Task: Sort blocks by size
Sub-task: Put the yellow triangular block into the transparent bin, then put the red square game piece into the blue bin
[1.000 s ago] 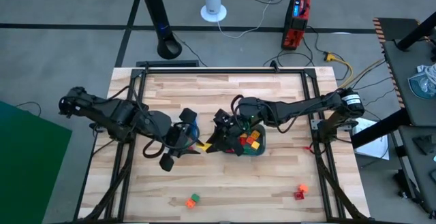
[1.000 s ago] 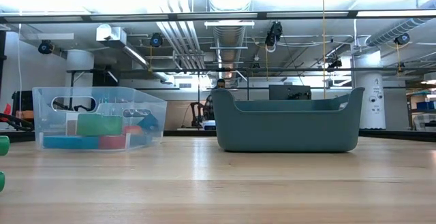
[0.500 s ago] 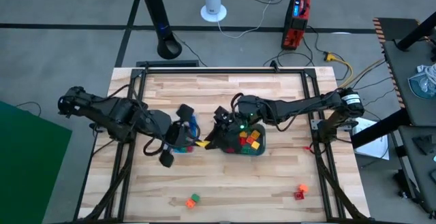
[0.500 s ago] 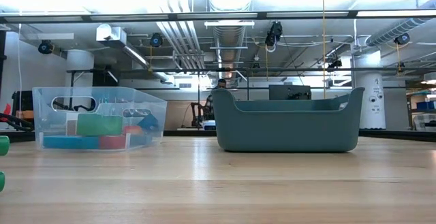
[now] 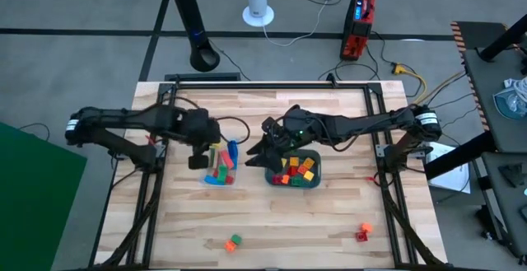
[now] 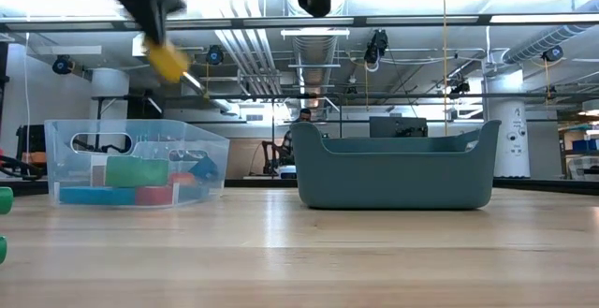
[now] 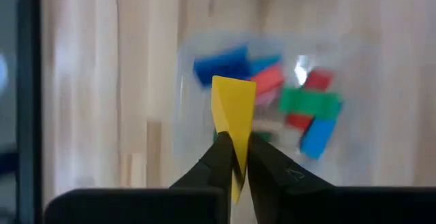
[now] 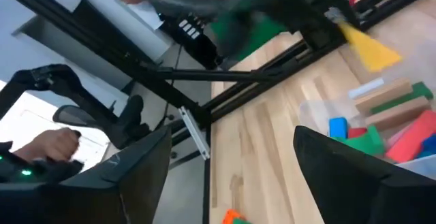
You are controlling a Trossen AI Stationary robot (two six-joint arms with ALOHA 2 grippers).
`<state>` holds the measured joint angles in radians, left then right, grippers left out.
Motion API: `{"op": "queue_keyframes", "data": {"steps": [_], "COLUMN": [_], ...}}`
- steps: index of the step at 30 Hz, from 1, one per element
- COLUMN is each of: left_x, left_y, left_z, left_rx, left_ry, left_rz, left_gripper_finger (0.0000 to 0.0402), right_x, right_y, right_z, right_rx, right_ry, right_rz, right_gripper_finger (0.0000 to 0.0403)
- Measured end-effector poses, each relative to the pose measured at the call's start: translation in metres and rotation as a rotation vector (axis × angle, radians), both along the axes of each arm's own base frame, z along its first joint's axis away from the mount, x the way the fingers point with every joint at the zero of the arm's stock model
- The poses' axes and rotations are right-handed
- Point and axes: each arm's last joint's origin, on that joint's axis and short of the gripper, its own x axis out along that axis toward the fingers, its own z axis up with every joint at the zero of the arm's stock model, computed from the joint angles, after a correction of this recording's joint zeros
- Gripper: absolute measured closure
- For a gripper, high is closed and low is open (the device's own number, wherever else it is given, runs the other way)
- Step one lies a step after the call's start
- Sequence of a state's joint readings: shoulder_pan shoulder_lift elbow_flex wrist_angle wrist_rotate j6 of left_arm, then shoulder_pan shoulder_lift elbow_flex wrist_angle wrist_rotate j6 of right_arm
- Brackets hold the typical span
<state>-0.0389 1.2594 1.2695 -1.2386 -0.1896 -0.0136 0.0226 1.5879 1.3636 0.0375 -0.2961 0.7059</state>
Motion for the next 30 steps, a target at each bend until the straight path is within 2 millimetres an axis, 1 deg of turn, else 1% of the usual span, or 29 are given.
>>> {"op": "queue_keyframes", "data": {"steps": [3, 6, 8, 11, 14, 17, 19, 21, 23, 26, 28, 30], "left_x": [0.0, -0.002, -0.002, -0.003, -0.005, -0.009, -0.013, -0.019, -0.026, -0.035, -0.041, -0.044], "left_y": [0.009, 0.01, 0.008, 0.006, 0.003, -0.005, -0.016, -0.032, -0.051, -0.079, -0.098, -0.117], "left_z": [-0.029, -0.046, -0.05, -0.049, -0.039, -0.021, -0.006, 0.01, 0.023, 0.038, 0.046, 0.051], "left_rx": [-0.02, -0.05, -0.076, -0.113, -0.132, -0.176, -0.229, -0.308, -0.397, -0.47, -0.48, -0.461], "left_ry": [0.034, 0.059, 0.066, 0.051, -0.002, -0.09, -0.176, -0.272, -0.354, -0.464, -0.539, -0.617], "left_rz": [0.091, 0.113, 0.116, 0.142, 0.171, 0.212, 0.227, 0.229, 0.245, 0.305, 0.334, 0.348], "left_gripper_finger": [0.0374, 0.0348, 0.033, 0.031, 0.0297, 0.029, 0.0289, 0.0288, 0.0288, 0.0288, 0.0288, 0.0288], "right_x": [0.0, 0.0, -0.001, -0.002, -0.003, -0.005, -0.008, -0.012, -0.017, -0.029, -0.044, -0.064], "right_y": [0.002, 0.005, 0.007, 0.01, 0.014, 0.02, 0.029, 0.041, 0.054, 0.083, 0.11, 0.137], "right_z": [-0.001, 0.0, -0.002, -0.004, -0.008, -0.015, -0.021, -0.027, -0.031, -0.033, -0.032, -0.033], "right_rx": [0.0, -0.001, -0.001, -0.004, -0.003, -0.008, -0.028, -0.038, -0.013, 0.074, 0.125, 0.166], "right_ry": [0.006, 0.006, 0.019, 0.046, 0.087, 0.153, 0.207, 0.267, 0.331, 0.439, 0.534, 0.661], "right_rz": [0.003, 0.01, 0.015, 0.018, -0.006, -0.046, -0.05, -0.064, -0.068, -0.043, -0.007, 0.015], "right_gripper_finger": [0.0115, 0.0126, 0.0133, 0.0141, 0.0149, 0.0154, 0.0158, 0.0162, 0.0167, 0.0176, 0.0179, 0.0181]}}
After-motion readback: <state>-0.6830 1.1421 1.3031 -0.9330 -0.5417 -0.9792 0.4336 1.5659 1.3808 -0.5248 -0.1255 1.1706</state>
